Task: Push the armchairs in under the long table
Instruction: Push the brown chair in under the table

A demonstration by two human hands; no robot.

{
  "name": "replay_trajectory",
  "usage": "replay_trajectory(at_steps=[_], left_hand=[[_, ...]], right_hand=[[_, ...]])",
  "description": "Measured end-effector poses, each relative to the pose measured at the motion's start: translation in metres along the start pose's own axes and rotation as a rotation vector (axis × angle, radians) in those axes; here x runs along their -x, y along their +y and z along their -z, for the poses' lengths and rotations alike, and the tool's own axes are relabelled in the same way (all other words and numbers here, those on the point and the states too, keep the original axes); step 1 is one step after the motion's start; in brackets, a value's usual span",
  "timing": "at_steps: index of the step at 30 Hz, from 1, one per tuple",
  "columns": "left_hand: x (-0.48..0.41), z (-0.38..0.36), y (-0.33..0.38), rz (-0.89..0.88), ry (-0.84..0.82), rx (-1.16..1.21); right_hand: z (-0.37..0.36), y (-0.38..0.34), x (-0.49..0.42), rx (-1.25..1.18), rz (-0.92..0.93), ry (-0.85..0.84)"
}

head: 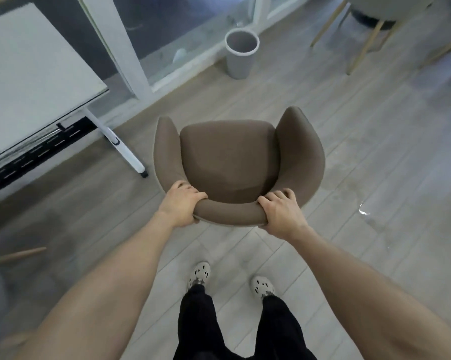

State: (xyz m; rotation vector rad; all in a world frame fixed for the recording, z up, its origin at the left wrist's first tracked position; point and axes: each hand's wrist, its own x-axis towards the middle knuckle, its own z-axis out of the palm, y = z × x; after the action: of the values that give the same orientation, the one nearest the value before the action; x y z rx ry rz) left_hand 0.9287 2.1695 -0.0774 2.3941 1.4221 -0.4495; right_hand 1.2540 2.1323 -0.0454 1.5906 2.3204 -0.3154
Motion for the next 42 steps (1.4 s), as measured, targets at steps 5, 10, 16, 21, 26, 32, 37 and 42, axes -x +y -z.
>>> replay_trajectory(at_steps=[5,10,16,21,26,32,37,42], left_hand=[[0.014,-0.004,0.025,0.164,0.038,0.105],[0.056,-0.03,0.085,0.321,0.076,0.194],[0.099,-0.058,0.151,0.535,0.08,0.279],[0.129,-0.07,0.171,0.687,0.089,0.338],[0.155,-0.086,0.156,0.786,0.085,0.396],[0.173,-0.1,0.112,0.832,0.055,0.345],[0.171,-0.094,0.073,0.821,0.041,0.318],[0.167,-0.081,0.013,0.82,0.042,0.316]], right_hand=[[0.001,0.011,-0.002,0.007,0.135,-0.006],[-0.01,0.035,0.015,0.1,0.304,-0.018],[-0.006,0.044,0.023,0.217,0.518,-0.029],[0.005,0.023,0.011,0.279,0.648,-0.023],[0.009,-0.014,-0.01,0.301,0.75,0.007],[0.018,-0.06,-0.04,0.315,0.805,0.042],[0.033,-0.085,-0.074,0.345,0.816,0.043],[0.053,-0.119,-0.12,0.377,0.816,0.05]])
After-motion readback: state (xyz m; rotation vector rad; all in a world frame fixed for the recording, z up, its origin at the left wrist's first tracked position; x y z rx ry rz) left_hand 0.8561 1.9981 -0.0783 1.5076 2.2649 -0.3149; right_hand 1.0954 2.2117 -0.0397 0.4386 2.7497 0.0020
